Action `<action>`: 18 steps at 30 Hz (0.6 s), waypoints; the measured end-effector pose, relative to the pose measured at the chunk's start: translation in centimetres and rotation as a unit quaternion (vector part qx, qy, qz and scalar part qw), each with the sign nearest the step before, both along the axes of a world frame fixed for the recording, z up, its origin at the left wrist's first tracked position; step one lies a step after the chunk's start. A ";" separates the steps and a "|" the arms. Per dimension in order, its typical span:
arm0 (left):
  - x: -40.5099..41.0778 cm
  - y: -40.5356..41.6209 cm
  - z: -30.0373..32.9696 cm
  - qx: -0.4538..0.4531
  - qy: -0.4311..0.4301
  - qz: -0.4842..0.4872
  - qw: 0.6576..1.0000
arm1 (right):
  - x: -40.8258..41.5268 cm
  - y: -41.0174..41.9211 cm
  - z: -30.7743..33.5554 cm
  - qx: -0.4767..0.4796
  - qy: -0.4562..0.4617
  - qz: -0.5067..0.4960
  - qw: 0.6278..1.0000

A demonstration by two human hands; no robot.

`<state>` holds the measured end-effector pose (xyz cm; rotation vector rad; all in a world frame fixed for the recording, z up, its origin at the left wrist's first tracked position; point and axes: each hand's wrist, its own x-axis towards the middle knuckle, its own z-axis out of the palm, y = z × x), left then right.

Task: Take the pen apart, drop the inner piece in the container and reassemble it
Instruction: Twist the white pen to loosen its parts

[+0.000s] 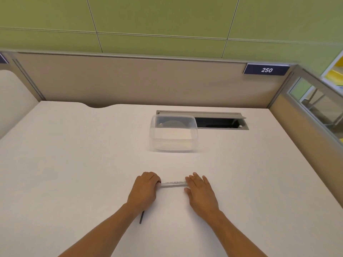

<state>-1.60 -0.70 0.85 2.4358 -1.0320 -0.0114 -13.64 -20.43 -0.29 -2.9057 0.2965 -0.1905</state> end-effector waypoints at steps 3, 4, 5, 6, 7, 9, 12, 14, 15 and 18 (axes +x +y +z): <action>-0.5 0.1 0.1 -0.019 0.001 -0.018 1.000 | 0.3 0.3 0.6 0.009 -0.023 0.027 0.999; -0.6 0.1 0.2 -0.026 0.006 -0.023 0.999 | 0.4 0.4 0.8 0.016 -0.029 0.033 0.999; -0.6 0.0 0.3 -0.033 0.011 -0.026 0.999 | 0.5 0.5 1.1 0.021 -0.034 0.037 0.998; -0.7 -0.1 0.5 -0.040 0.017 -0.027 0.999 | 0.6 0.6 1.4 0.025 -0.034 0.042 0.998; -0.8 -0.2 0.6 -0.046 0.025 -0.026 0.998 | 0.7 0.7 1.7 0.030 -0.027 0.046 0.998; -0.8 -0.4 1.0 -0.060 0.043 -0.021 0.997 | 0.9 0.8 2.1 0.039 -0.017 0.054 0.998; -0.9 -0.3 1.3 -0.081 0.068 -0.020 0.994 | 0.9 0.7 2.6 0.052 -0.026 0.060 0.996; -1.0 -0.1 1.4 -0.093 0.078 -0.024 0.992 | 0.9 0.7 2.8 0.060 -0.030 0.063 0.996; -1.1 0.0 1.4 -0.098 0.082 -0.026 0.992 | 0.9 0.8 3.0 0.059 -0.032 0.064 0.996; -1.3 0.1 1.6 -0.105 0.085 -0.023 0.991 | 0.9 1.1 3.4 0.051 -0.039 0.067 0.996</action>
